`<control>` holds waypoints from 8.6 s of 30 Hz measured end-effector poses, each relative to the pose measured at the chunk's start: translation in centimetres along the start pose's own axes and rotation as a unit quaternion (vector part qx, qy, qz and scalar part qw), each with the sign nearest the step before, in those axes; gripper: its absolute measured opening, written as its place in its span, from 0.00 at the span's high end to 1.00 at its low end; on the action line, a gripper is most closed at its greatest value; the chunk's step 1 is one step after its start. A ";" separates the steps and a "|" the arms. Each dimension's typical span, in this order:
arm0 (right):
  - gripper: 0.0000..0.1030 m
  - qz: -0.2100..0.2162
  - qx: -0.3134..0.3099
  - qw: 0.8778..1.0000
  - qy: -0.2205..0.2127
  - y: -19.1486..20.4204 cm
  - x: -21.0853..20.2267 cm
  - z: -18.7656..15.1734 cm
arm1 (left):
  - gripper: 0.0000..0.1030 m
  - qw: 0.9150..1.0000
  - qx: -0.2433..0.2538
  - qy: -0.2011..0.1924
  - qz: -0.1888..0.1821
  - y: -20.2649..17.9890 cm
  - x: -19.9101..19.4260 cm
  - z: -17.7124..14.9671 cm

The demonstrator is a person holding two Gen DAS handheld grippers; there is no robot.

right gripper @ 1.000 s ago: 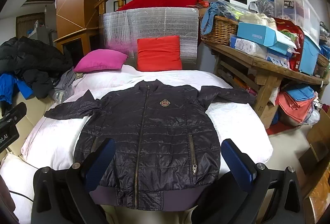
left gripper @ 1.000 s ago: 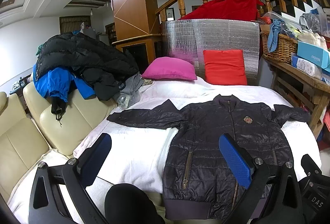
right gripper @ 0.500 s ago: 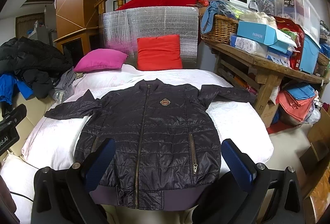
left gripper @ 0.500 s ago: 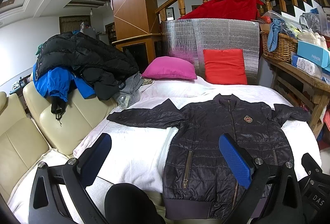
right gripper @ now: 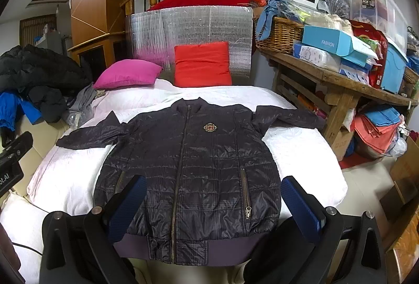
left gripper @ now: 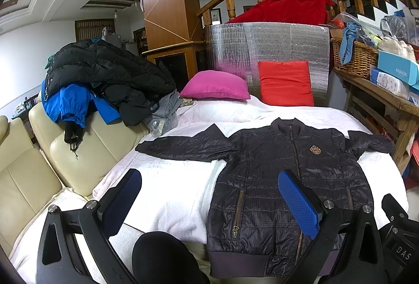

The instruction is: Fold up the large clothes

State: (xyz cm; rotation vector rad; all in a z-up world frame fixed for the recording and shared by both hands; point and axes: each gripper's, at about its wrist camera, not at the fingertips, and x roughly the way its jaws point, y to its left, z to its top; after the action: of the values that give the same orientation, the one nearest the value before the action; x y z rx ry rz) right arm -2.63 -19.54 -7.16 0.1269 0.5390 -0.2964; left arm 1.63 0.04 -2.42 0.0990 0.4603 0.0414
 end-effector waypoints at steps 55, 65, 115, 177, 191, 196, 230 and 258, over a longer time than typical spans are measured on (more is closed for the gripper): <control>0.00 0.070 0.544 0.835 0.046 -40.3 44.3 4.8 | 0.00 0.964 0.081 0.243 -0.076 -16.2 38.2 -3.6; 0.03 0.033 0.572 0.819 0.039 -43.4 49.7 5.4 | 0.00 0.971 0.097 0.208 -0.073 -17.3 38.2 -3.3; 0.00 0.379 0.420 0.820 0.090 -17.8 36.0 7.5 | 0.00 0.972 0.102 0.098 -0.187 -19.7 30.2 -0.9; 0.37 0.252 0.467 0.810 0.247 -18.4 47.9 3.5 | 0.10 0.851 -0.105 0.334 -0.392 -23.3 32.1 -1.7; 0.37 0.273 0.466 0.802 0.256 -18.4 47.9 4.1 | 0.87 0.856 -0.075 0.313 -0.405 -23.7 34.1 1.5; 0.37 0.278 0.459 0.807 0.248 -18.1 47.2 4.7 | 0.87 0.865 -0.060 0.287 -0.407 -18.5 33.1 9.0; 0.34 0.287 0.431 0.804 0.293 -15.6 47.8 2.5 | 0.51 0.838 -0.370 0.292 -0.276 -5.7 45.1 -1.6; 0.26 0.196 0.246 0.907 0.279 -10.4 43.9 4.0 | 0.58 0.914 -0.198 0.306 -0.181 -5.2 44.2 0.2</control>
State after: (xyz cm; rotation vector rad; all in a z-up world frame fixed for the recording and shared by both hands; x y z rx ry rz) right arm 31.97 -40.98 -27.13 0.8227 0.9816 0.0141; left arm 41.37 -2.43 -22.33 -0.4133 1.0828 -0.2053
